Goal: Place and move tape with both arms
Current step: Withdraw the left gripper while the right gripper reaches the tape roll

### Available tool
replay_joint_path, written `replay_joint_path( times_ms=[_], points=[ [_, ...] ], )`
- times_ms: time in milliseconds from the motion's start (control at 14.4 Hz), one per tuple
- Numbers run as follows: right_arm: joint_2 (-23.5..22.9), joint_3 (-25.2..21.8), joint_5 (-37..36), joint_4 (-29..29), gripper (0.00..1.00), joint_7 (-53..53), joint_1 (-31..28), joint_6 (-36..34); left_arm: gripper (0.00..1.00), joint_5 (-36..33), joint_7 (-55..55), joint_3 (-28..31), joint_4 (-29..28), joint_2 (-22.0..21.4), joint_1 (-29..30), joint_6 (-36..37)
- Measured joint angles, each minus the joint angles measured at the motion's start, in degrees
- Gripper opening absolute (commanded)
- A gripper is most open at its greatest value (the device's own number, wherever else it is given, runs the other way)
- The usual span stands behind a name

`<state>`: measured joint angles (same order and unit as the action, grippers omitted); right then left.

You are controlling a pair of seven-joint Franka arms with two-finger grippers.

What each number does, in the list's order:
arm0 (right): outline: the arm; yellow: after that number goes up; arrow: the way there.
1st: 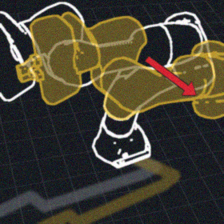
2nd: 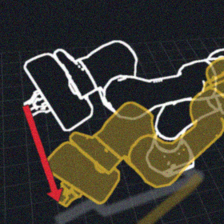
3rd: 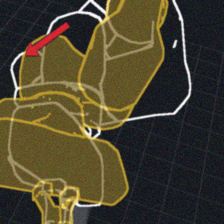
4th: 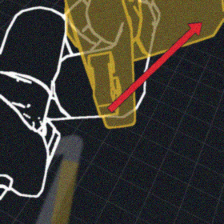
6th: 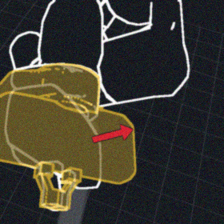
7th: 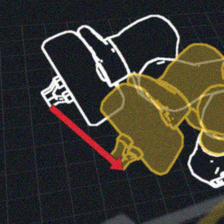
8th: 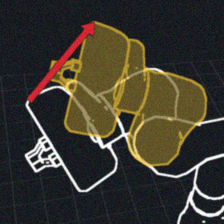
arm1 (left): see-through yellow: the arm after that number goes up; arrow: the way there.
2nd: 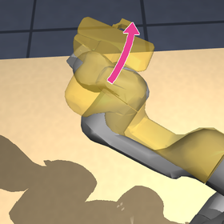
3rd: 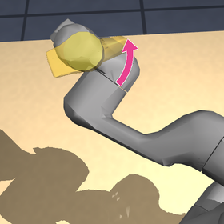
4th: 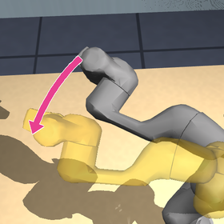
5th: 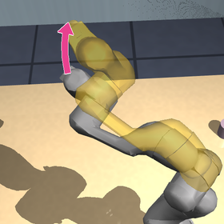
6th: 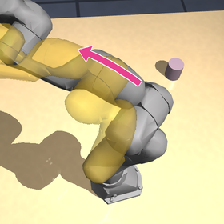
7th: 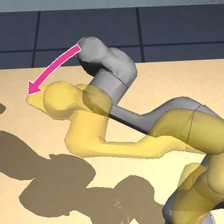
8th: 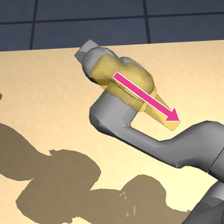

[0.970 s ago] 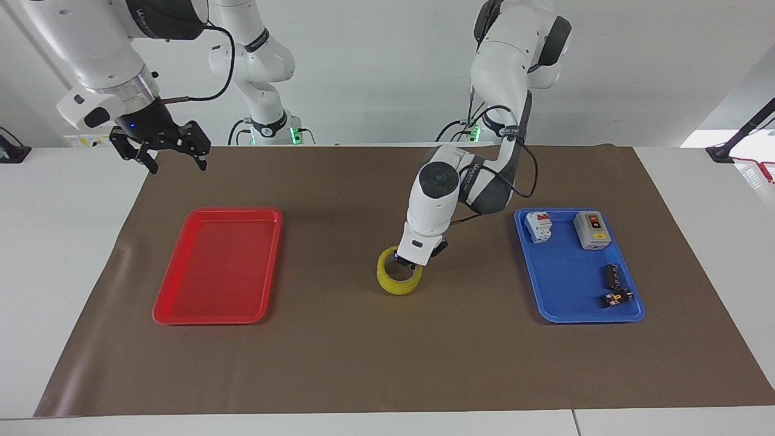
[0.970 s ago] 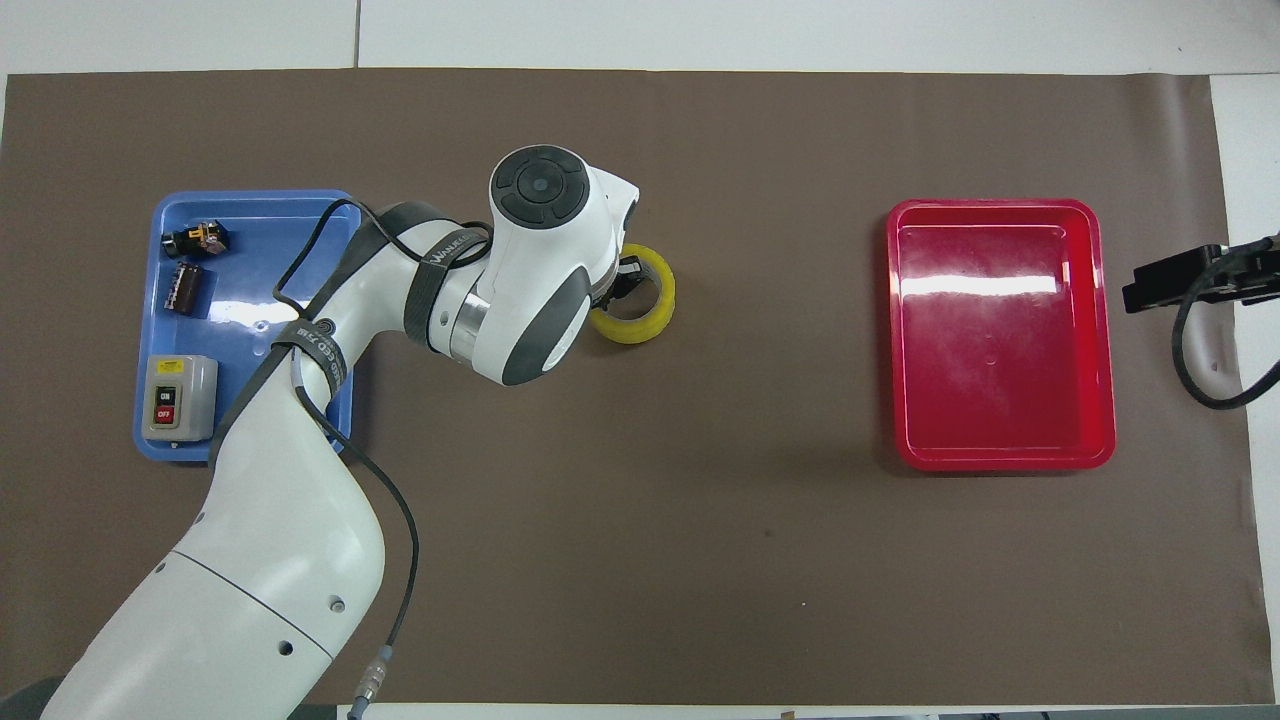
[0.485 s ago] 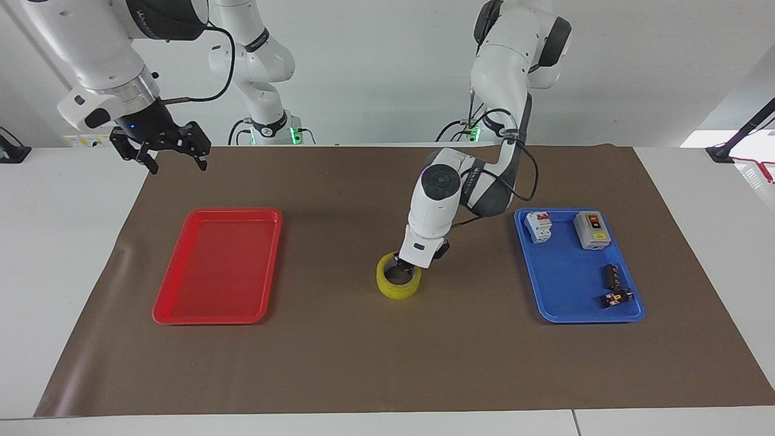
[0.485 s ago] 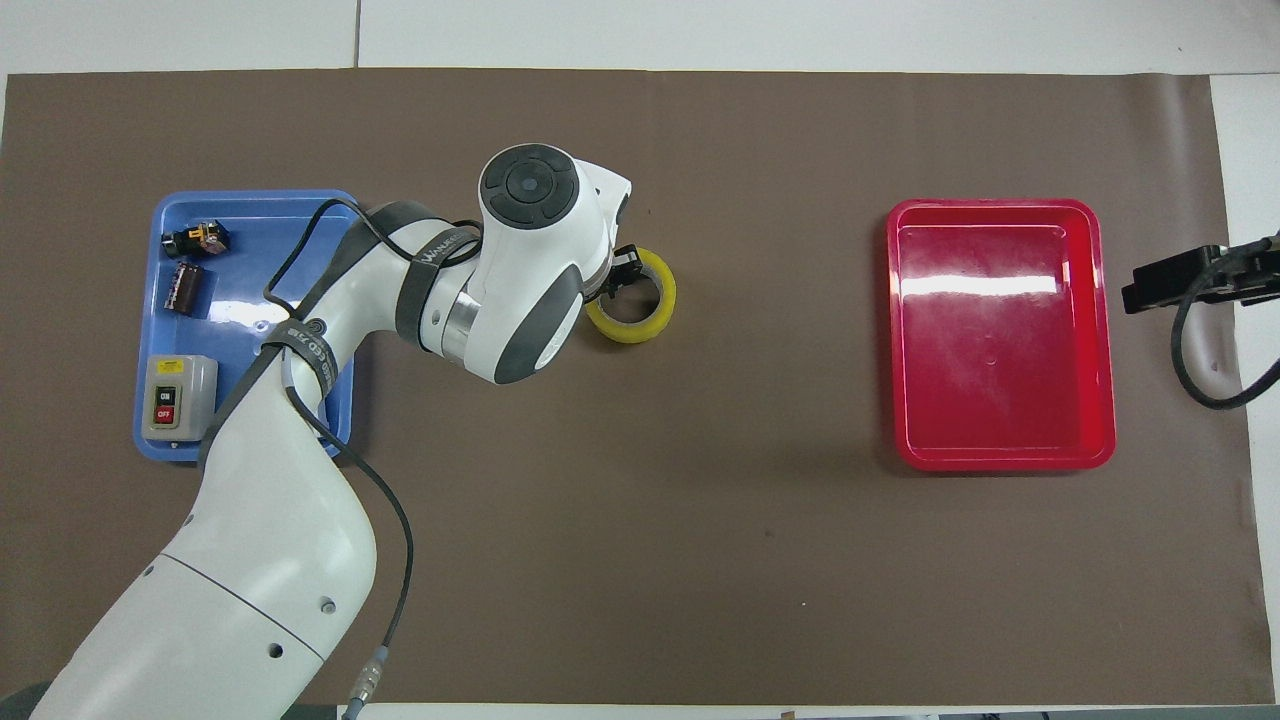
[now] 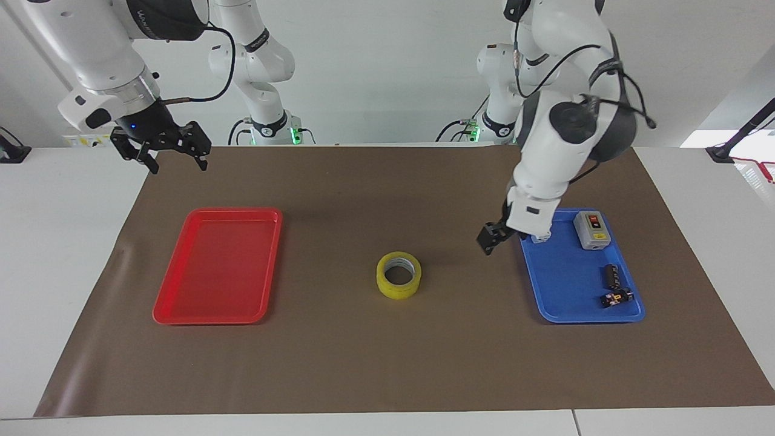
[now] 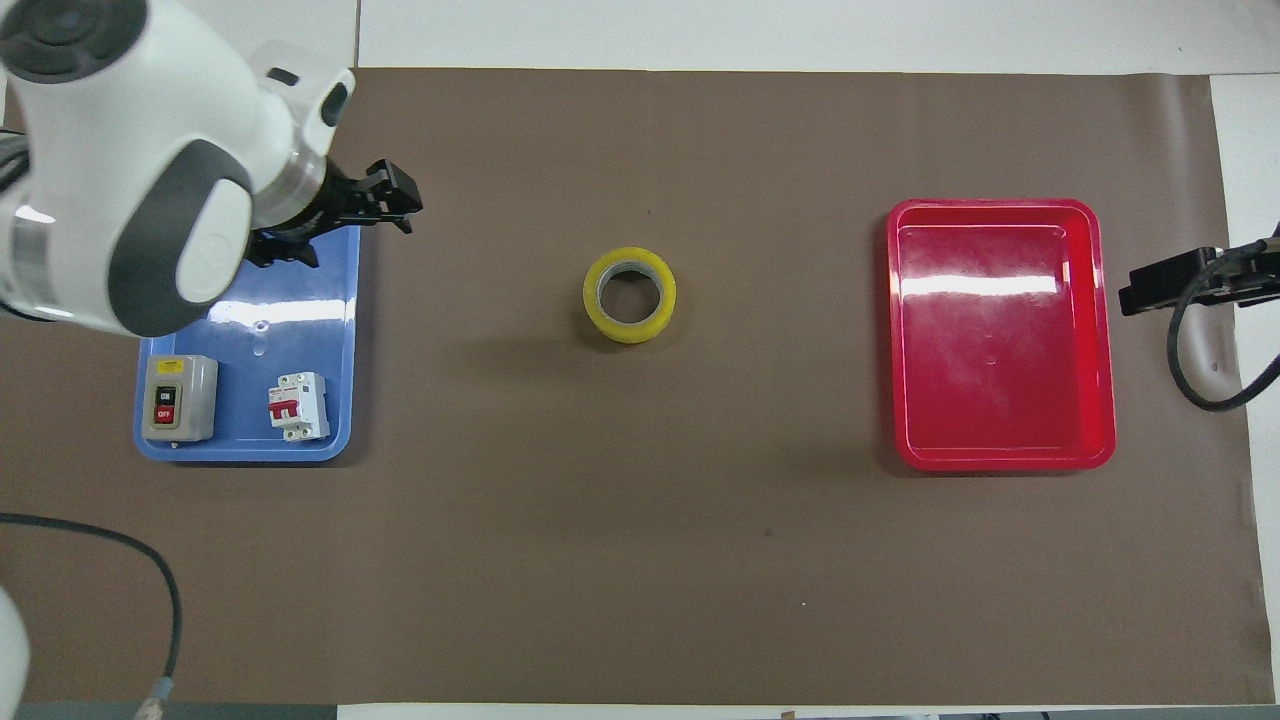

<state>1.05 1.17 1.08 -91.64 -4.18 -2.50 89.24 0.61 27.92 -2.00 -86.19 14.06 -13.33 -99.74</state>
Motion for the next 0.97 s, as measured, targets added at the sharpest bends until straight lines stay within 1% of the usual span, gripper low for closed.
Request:
replay_joint_path(
  times_ms=[69, 208, 277, 416, 624, 832, 970],
  points=[
    [-0.1, 0.4, 0.0, 0.0, 1.00, 2.6, 1.4, 0.1, 1.00, 0.0, -6.2, 0.0, 0.0, -2.1, 2.6, 3.1],
    [-1.3, 1.3, 0.0, -0.1, 1.00, 9.4, 6.7, 1.4, 1.00, 0.0, -15.3, 0.1, -0.1, -5.6, 6.6, 9.1],
    [-2.8, 1.6, 0.0, -0.2, 1.00, 11.6, 9.5, 3.2, 1.00, 0.0, -17.9, 0.1, -0.2, -7.1, 7.5, 12.0],
    [-7.2, 1.9, -0.1, -0.6, 1.00, 15.7, 14.8, 8.8, 1.00, 0.0, -19.5, 0.0, -0.3, -9.8, 7.8, 15.4],
    [-14.4, 1.9, -1.2, -1.0, 1.00, 21.1, 21.0, 18.0, 1.00, 0.0, -19.5, -0.2, -1.8, -13.2, 8.0, 17.1],
    [-19.9, 1.9, -6.3, -0.9, 1.00, 28.1, 27.0, 23.0, 1.00, 0.4, -20.4, -0.2, -5.9, -16.2, 8.8, 16.4],
    [-23.9, 1.9, -8.7, -0.7, 1.00, 32.8, 30.3, 27.9, 1.00, 1.0, -21.9, -0.2, -7.0, -16.9, 9.2, 15.9]
  ],
)
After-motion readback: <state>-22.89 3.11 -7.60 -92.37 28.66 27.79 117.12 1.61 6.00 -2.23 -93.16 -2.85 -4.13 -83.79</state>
